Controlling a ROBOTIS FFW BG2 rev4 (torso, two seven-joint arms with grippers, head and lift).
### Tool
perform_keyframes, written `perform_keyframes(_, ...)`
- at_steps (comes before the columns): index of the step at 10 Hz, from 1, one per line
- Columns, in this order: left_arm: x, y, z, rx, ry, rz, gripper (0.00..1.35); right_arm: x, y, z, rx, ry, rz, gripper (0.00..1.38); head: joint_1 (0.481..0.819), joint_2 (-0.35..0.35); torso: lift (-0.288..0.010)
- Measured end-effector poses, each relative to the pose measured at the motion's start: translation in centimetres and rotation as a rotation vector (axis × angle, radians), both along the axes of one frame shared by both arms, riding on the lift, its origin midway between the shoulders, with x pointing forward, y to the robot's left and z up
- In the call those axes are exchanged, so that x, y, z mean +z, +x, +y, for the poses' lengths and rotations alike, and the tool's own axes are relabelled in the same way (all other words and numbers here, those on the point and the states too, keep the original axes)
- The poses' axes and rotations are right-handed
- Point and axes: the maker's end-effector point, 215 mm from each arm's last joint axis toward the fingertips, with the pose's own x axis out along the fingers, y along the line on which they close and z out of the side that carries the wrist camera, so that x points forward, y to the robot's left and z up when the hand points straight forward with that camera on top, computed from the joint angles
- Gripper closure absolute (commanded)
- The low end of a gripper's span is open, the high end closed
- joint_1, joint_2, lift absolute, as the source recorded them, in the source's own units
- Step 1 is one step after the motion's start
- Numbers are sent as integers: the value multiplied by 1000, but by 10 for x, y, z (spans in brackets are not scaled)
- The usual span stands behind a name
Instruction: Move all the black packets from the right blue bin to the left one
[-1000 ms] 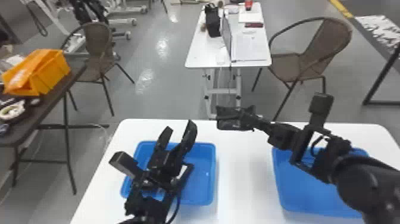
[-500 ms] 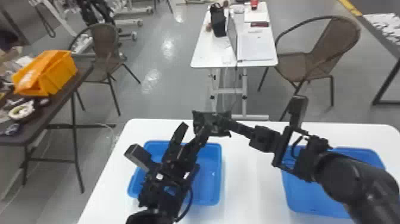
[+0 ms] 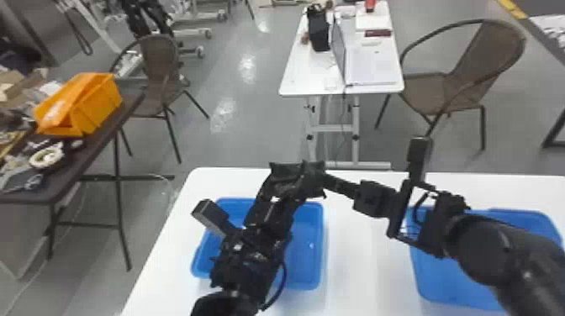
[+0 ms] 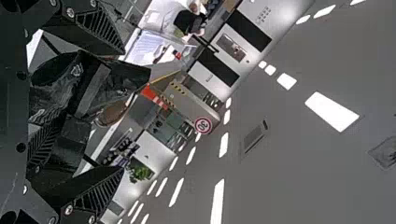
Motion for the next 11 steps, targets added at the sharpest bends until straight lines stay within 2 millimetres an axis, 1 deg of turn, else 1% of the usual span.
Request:
perform_keyframes(1, -1, 0, -1, -3, -1, 6, 384, 0, -2, 2, 9, -1, -2, 1277, 695, 207, 0)
perform_keyframes(2, -3, 0, -1, 1, 0, 11, 607, 0, -3, 2, 15, 0, -3, 1277, 695, 208, 0)
perform_keyframes(3, -4, 1, 1, 9, 2, 15, 694, 0, -4, 2, 19, 1, -5, 1277, 695, 210, 0)
perform_keyframes(5, -3, 0, 5, 25, 5, 12, 705, -1, -6, 2, 28, 3, -4, 1277, 695, 214, 0)
perform_keyframes(6, 0, 0, 8, 42, 5, 4, 766, -2, -7, 2, 31, 2, -3, 1277, 695, 216, 0)
perform_keyframes(7, 3, 0, 12, 60, 6, -7, 1069, -3, -8, 2, 34, 2, -3, 1277, 695, 222, 0)
perform_keyframes(8, 6, -1, 17, 77, 11, -19, 1207, -4, -9, 2, 35, 2, -2, 1277, 695, 227, 0)
perform_keyframes(11, 12, 0, 17, 64, 39, -30, 1207, -5, -10, 2, 37, 1, -2, 1277, 695, 228, 0)
